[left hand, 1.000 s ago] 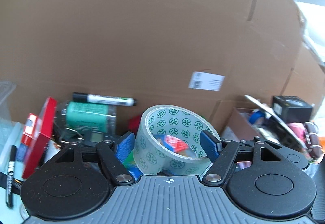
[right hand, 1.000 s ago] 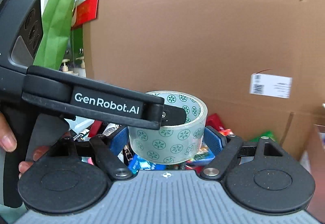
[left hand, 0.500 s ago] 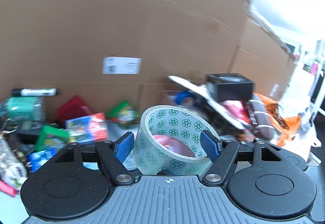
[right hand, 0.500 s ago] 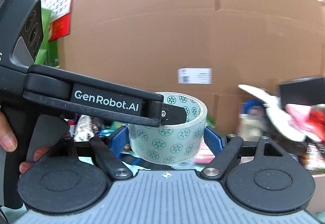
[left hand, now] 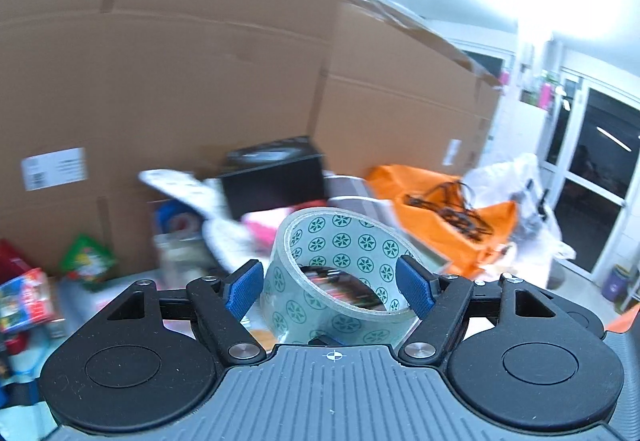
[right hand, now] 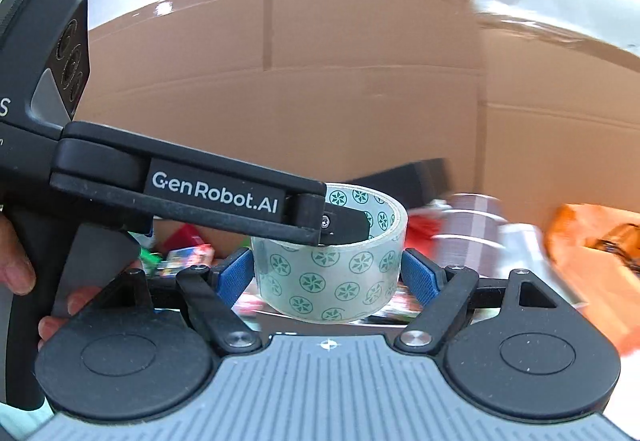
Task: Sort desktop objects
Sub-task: 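Lift the tape roll with left gripper and carry it into the cardboard box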
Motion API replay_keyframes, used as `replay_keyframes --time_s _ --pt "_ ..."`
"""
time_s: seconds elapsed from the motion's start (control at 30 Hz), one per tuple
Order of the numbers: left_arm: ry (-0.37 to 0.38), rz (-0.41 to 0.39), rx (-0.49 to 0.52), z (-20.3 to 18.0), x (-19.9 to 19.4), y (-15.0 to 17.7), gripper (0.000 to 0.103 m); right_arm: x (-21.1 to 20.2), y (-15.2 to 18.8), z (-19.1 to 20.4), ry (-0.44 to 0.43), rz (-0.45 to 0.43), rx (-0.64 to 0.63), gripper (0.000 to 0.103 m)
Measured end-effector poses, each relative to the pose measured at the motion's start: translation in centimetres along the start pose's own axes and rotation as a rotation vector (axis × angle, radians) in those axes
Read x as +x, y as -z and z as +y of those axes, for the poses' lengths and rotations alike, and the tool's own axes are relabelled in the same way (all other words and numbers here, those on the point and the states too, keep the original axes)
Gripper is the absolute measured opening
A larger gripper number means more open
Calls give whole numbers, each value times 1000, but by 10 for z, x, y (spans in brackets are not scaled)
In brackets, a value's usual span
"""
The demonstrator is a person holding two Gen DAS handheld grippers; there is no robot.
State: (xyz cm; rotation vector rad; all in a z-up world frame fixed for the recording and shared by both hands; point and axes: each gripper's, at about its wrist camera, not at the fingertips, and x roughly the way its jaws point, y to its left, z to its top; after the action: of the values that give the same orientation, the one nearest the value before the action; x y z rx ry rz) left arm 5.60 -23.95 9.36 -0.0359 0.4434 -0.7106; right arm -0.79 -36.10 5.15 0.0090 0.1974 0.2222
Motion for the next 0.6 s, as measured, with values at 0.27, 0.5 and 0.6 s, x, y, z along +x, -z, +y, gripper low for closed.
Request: replay_keyframes --time_s 0.27,0.5,0.6 --pt "94 21 60 -56 59 -13 83 -14 3 -62 122 -29 54 83" --pt "128 40 87 -82 113 -26 83 -4 7 -114 175 -50 108 83" --pt "119 58 92 -87 135 -31 83 6 10 -136 169 -55 150 83"
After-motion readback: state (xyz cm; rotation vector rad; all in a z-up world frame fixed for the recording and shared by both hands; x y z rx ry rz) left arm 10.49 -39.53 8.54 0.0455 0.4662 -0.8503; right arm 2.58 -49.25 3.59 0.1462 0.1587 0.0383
